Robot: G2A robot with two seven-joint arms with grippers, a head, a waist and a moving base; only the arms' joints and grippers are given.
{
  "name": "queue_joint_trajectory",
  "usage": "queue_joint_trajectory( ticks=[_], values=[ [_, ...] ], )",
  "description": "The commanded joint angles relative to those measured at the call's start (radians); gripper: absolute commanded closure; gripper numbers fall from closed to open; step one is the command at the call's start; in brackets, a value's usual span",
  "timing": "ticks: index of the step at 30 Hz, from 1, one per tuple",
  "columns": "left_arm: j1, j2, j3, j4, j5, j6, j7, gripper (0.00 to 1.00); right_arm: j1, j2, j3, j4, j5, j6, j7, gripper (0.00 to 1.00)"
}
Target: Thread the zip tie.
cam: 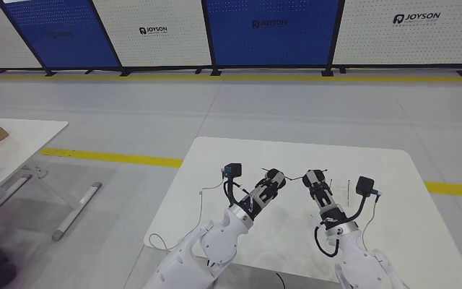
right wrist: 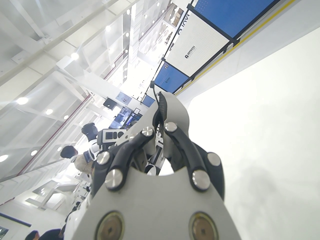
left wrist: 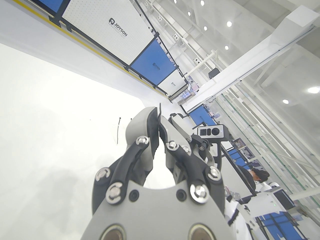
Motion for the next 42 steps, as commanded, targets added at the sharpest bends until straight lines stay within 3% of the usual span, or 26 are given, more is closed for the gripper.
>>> queue_joint_trajectory(
  ticks=[1, 42],
  values=[
    [0.0, 0.0, 0.0, 0.0, 0.0, 0.0, 0.0, 1.0, -0.001, -0.001, 0.001, 0.0, -0.002, -0.002, -0.001, 1.0],
    [0.0, 0.0, 0.0, 0.0, 0.0, 0.0, 0.0, 1.0, -0.027, -0.028, 0.032, -0.006, -0.04, -0.013, 0.012, 1.0]
  ],
)
